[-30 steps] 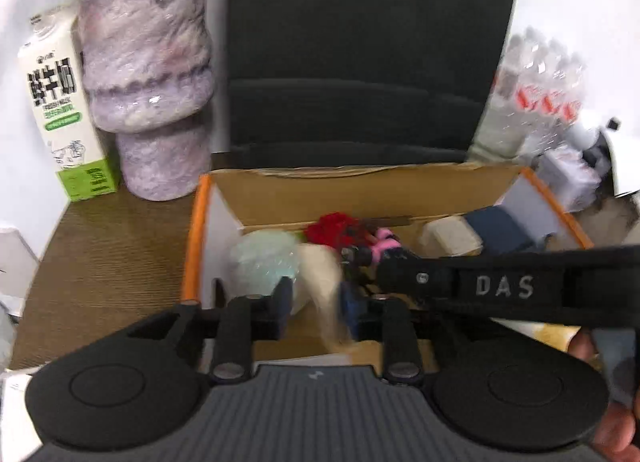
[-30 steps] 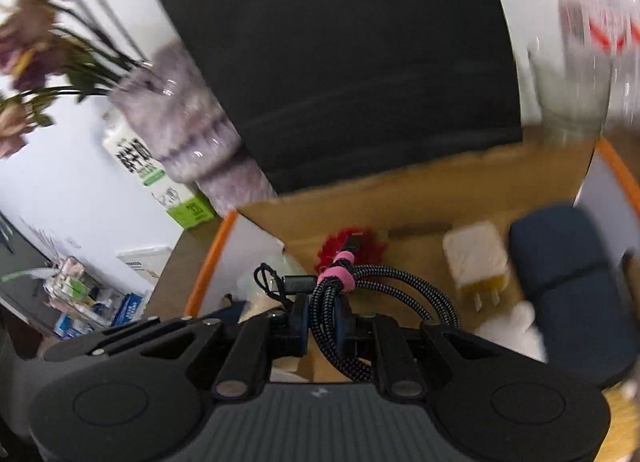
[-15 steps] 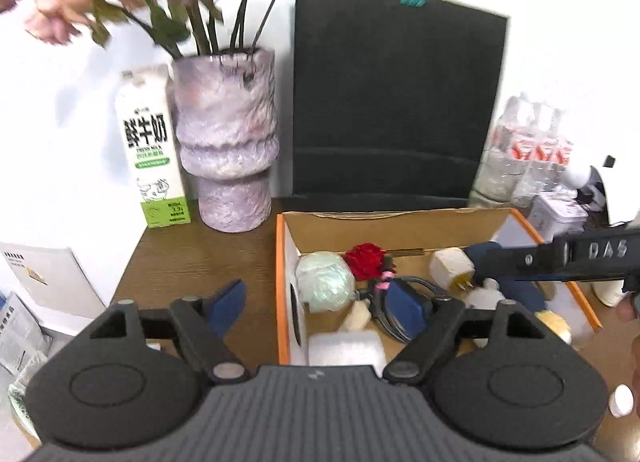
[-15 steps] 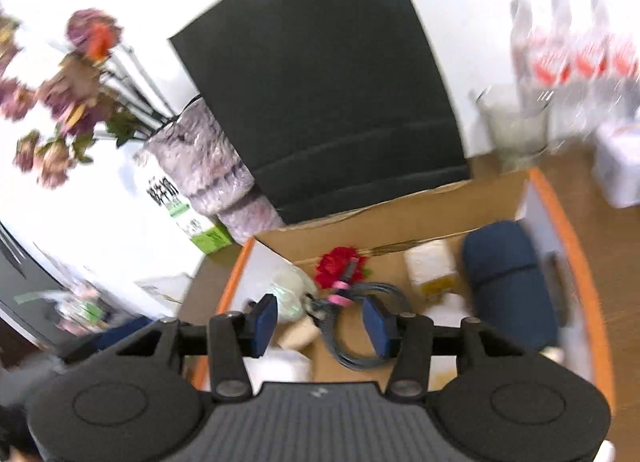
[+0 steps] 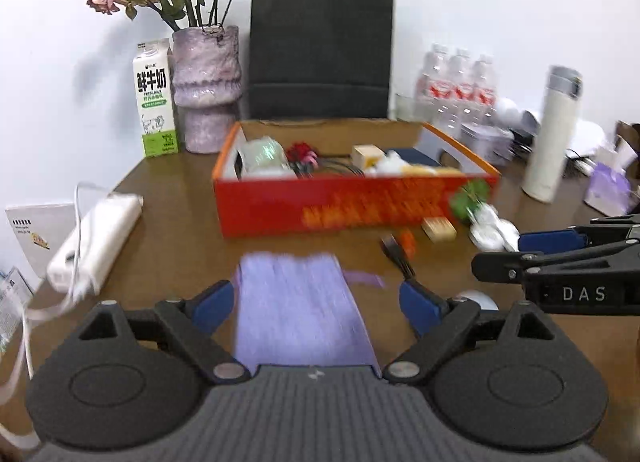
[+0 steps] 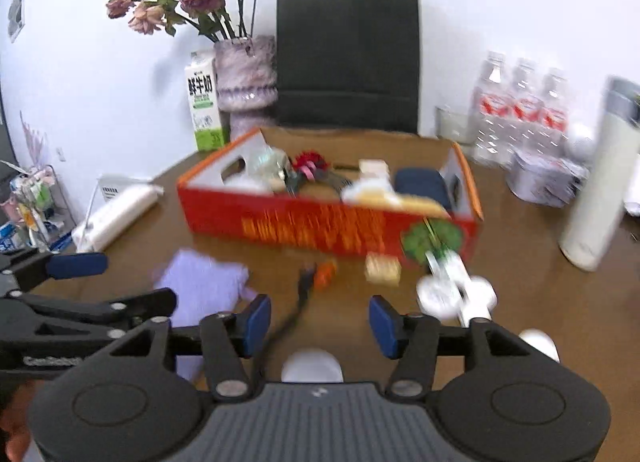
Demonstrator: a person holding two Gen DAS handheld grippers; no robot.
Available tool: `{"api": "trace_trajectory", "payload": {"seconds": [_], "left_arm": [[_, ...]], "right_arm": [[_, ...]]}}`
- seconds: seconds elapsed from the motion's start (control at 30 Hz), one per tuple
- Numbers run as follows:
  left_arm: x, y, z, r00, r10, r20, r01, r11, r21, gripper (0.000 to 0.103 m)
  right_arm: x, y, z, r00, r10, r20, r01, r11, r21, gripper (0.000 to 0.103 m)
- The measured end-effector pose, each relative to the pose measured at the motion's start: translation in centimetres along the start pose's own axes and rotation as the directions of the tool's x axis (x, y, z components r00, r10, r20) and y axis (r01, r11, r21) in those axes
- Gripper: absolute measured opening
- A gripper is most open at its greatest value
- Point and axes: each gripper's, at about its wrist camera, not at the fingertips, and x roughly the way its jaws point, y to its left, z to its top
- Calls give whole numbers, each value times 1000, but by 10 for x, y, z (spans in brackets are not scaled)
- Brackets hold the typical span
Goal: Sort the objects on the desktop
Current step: 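Move both tools back over the black cable and white caps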
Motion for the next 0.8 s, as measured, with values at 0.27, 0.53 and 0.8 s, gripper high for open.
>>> {"api": "trace_trajectory", "payload": {"seconds": [0.27, 0.53, 0.8], "left_arm": [[-27, -5, -60, 998, -28, -49, 29, 999, 29, 93], [-14, 5, -50, 998, -25, -64, 25, 1000, -5, 93], [8, -16, -19, 993, -109, -53, 110, 994, 12, 77]], "right_arm": [[-38, -18, -75, 998, -61, -20, 62, 997, 39, 57], [-44, 1, -82, 1000, 14, 9, -14, 1000, -11, 57], [-23, -4, -64, 1000, 3, 25, -3, 1000, -7, 57]]}}
